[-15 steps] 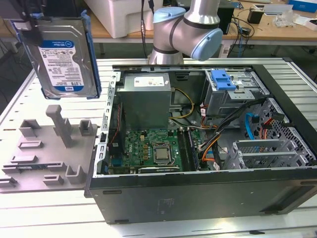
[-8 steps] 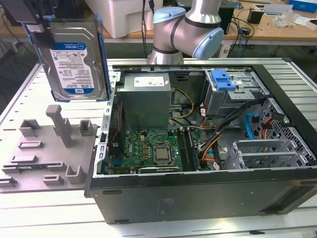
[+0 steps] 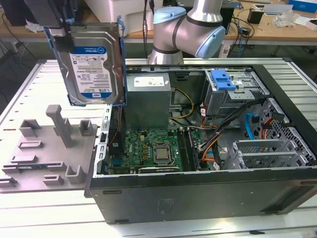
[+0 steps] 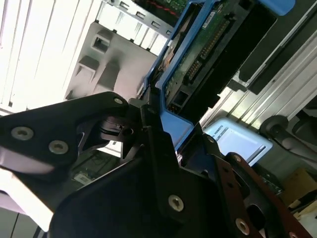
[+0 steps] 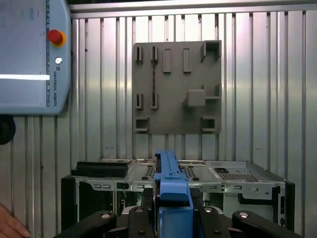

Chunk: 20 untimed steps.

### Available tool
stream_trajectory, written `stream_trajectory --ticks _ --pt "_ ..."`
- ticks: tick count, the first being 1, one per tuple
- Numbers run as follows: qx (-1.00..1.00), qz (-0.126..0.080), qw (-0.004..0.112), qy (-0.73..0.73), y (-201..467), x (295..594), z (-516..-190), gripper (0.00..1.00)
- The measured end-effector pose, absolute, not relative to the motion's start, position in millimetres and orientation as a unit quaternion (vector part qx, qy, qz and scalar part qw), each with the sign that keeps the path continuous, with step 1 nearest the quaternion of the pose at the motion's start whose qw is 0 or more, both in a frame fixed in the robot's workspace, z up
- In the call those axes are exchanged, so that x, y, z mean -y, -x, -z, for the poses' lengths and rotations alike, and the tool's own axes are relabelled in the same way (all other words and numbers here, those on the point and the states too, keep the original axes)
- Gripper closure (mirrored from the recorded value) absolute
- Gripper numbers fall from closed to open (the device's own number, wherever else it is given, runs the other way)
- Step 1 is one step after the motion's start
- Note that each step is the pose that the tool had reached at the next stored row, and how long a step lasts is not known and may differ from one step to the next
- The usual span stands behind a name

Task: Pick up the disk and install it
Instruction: 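Pick up the disk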

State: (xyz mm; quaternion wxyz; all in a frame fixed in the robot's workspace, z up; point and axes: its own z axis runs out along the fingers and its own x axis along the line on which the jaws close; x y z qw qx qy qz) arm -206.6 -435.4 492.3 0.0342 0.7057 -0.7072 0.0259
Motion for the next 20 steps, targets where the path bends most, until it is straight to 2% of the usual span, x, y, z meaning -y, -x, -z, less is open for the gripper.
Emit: stream_trajectory --ticks 20 --pt "0.707 -0.016 0.044 -0.706 122 469 -492 0.64"
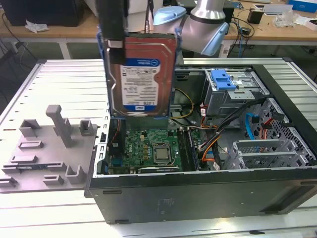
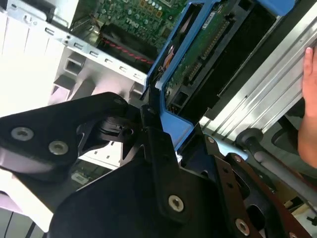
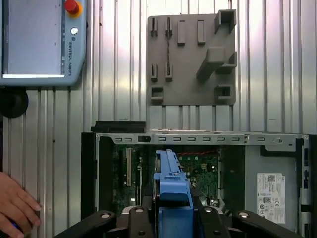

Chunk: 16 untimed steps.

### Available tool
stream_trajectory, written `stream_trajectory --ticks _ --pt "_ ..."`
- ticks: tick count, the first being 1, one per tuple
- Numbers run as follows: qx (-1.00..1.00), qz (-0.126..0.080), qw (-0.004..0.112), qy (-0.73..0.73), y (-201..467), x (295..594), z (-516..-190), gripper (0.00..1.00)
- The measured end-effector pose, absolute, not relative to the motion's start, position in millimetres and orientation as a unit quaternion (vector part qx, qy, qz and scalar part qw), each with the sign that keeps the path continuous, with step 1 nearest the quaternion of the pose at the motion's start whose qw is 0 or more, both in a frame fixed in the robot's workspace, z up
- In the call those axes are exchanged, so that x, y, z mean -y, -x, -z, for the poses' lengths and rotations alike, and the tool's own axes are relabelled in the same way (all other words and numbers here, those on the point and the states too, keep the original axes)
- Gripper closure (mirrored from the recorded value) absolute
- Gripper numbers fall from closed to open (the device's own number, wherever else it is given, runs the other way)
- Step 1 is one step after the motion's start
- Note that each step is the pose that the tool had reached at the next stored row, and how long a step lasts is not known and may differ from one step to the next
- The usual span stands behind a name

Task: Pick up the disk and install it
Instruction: 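Pick up the disk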

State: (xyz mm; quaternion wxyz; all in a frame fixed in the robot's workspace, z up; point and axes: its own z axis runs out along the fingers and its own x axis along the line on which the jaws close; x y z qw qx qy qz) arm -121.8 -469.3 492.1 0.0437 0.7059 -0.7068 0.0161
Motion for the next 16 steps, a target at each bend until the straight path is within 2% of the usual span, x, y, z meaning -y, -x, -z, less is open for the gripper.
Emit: stream_trajectory --ticks 16 --pt "0.706 -0.008 0.052 -0.706 46 492 -492 0.64"
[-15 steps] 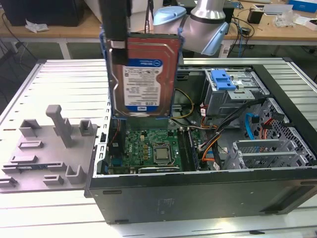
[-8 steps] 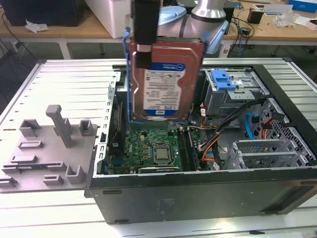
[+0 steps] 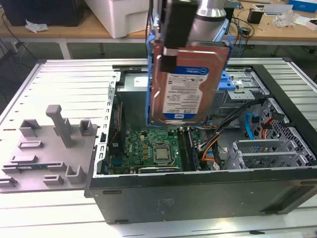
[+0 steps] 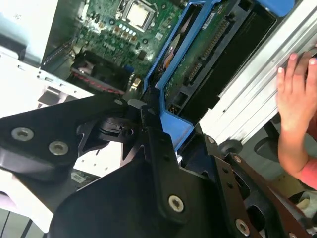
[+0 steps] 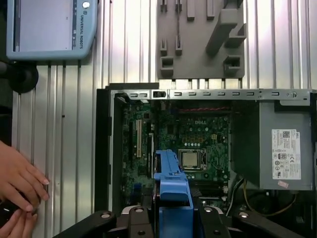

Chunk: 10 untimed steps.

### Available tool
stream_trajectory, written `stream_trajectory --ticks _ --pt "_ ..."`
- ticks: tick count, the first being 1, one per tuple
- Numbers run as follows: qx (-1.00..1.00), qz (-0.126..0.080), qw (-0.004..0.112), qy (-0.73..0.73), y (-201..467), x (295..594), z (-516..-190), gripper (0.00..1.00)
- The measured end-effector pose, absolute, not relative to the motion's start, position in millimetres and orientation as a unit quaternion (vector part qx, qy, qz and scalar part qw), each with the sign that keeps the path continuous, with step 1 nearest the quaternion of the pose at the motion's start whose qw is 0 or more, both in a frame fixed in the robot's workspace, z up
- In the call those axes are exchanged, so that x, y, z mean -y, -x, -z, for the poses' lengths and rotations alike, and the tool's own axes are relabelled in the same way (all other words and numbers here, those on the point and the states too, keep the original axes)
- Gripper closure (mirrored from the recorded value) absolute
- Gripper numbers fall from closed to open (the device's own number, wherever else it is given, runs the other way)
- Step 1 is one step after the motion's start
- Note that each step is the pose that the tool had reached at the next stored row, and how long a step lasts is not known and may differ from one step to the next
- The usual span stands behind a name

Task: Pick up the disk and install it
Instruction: 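Pick up the disk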

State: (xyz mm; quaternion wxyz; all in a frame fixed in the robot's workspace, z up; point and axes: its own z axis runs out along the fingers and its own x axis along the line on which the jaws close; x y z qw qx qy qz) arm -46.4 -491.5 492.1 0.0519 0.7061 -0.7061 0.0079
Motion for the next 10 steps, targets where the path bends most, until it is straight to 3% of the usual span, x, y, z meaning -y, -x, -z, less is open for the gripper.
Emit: stream_trajectory --ticks 10 --pt "0.705 -0.005 0.055 -0.707 5 501 -492 0.64"
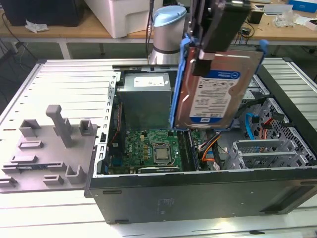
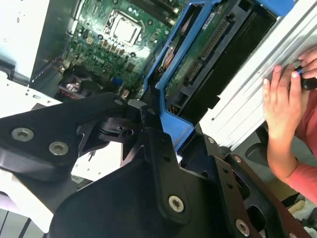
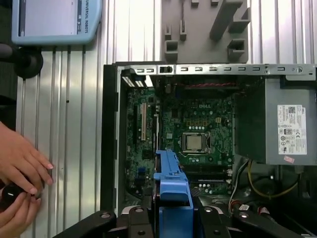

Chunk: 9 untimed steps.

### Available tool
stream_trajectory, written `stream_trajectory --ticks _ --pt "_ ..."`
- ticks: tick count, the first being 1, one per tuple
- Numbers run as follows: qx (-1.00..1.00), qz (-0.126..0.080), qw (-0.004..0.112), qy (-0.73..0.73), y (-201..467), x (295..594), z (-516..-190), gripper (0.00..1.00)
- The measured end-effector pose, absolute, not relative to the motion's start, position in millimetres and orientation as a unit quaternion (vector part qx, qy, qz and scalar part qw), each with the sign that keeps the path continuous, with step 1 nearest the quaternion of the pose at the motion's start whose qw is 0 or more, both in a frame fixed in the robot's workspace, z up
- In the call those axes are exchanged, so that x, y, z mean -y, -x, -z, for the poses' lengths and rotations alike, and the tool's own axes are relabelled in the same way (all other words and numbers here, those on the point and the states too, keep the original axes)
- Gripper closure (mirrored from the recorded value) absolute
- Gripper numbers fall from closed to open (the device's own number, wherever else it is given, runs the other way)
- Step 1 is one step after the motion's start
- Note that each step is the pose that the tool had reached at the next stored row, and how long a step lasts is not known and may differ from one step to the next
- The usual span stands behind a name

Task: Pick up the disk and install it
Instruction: 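Pick up the disk, then insert the disk into the insertion slot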

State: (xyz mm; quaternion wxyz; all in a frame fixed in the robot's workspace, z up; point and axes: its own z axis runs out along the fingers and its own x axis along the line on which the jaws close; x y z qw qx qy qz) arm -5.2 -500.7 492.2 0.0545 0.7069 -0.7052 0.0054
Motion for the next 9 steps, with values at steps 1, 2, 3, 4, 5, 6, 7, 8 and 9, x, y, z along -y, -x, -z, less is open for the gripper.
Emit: stream_trajectory --ticks 1,2,3,4,5,6,7,8,9 --pt "0.705 -0.005 0.055 -0.707 3.6 500.8 -492.1 0.64" --pt "0.705 -0.005 0.055 -0.707 3.4 500.8 -492.1 0.64" --pt "0.705 -0.005 0.055 -0.707 3.4 500.8 -492.1 0.64" --pt "0.705 -0.005 0.055 -0.707 3.5 500.8 -492.2 0.64" --pt "0.705 -0.005 0.055 -0.707 3.5 500.8 -492.2 0.64" --pt "0.705 -0.005 0.055 -0.707 3.5 500.8 -492.2 0.64" --pt "0.705 -0.005 0.055 -0.707 3.5 500.8 -492.2 0.64" --pt "0.705 -0.005 0.055 -0.707 3.5 500.8 -492.2 0.64" --pt "0.705 -0.005 0.055 -0.707 3.5 500.8 -492.2 0.64"
